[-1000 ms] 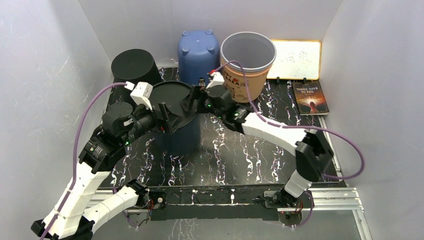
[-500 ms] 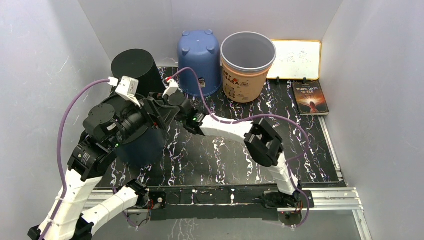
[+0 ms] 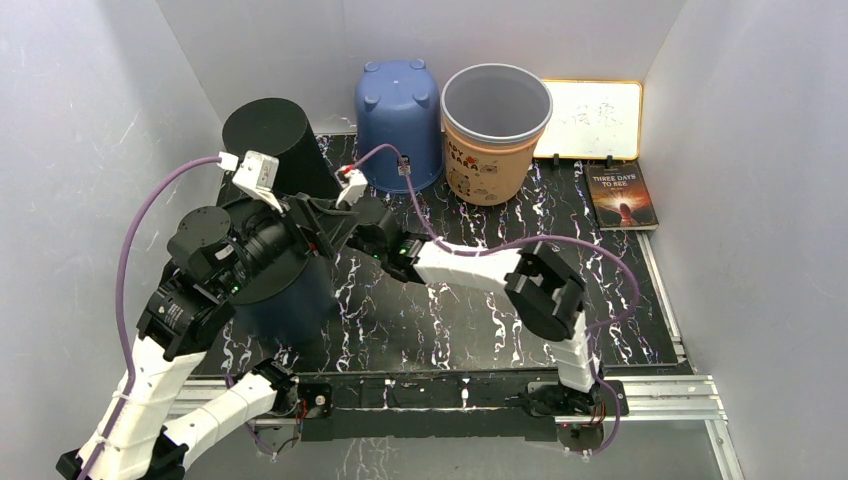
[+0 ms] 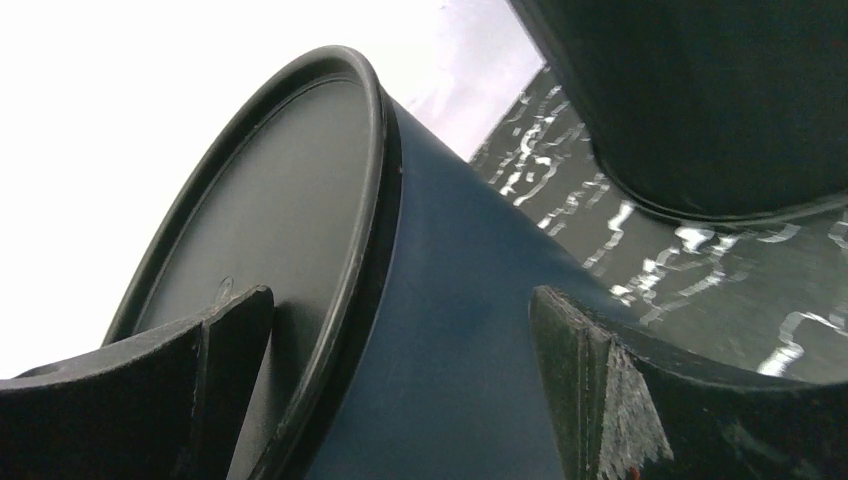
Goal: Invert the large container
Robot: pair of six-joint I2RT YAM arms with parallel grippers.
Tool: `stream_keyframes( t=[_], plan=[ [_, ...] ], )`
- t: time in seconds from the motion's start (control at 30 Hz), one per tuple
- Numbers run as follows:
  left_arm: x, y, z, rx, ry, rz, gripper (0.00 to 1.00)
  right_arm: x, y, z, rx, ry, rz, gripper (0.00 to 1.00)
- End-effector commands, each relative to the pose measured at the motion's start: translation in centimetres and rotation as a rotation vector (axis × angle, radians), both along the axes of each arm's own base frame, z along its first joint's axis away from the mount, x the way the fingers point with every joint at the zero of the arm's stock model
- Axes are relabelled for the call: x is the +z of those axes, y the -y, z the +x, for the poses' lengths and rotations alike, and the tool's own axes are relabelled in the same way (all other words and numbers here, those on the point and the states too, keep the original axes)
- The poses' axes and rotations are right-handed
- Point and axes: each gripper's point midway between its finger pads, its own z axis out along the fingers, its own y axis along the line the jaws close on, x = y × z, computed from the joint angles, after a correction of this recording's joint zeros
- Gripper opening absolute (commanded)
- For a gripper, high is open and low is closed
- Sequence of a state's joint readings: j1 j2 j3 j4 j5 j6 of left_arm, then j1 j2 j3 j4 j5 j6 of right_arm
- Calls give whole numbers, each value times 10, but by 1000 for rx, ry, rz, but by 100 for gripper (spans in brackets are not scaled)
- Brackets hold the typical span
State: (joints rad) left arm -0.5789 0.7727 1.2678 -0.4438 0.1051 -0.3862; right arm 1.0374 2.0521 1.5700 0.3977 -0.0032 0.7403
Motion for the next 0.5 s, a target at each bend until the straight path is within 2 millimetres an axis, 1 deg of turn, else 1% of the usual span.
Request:
stream_keyframes(
  t=[0.0, 0.1, 0.17, 0.2, 0.27, 0.37, 0.47],
  plan=[
    [9, 2, -4, -21, 20, -24, 79, 14, 56, 20, -92, 68, -64, 98],
    [6, 2, -5, -23, 11, -32, 79, 31, 86, 26, -130, 104, -61, 98],
    [1, 2, -3, -17, -3, -29, 79, 40, 98, 25, -136, 143, -80, 98],
    [-3, 3, -3, -15, -13, -25, 79, 55, 105, 21, -130, 176, -71, 98],
    [-11, 4, -1, -14, -32, -20, 79, 65, 109, 14, -109, 208, -71, 98],
    [-21, 5, 0, -11, -58, -20, 79, 71, 112, 6, -77, 219, -68, 98],
    [-22, 4, -1, -8, -59, -25, 79, 78, 124, 3, -104, 226, -63, 98]
  ],
)
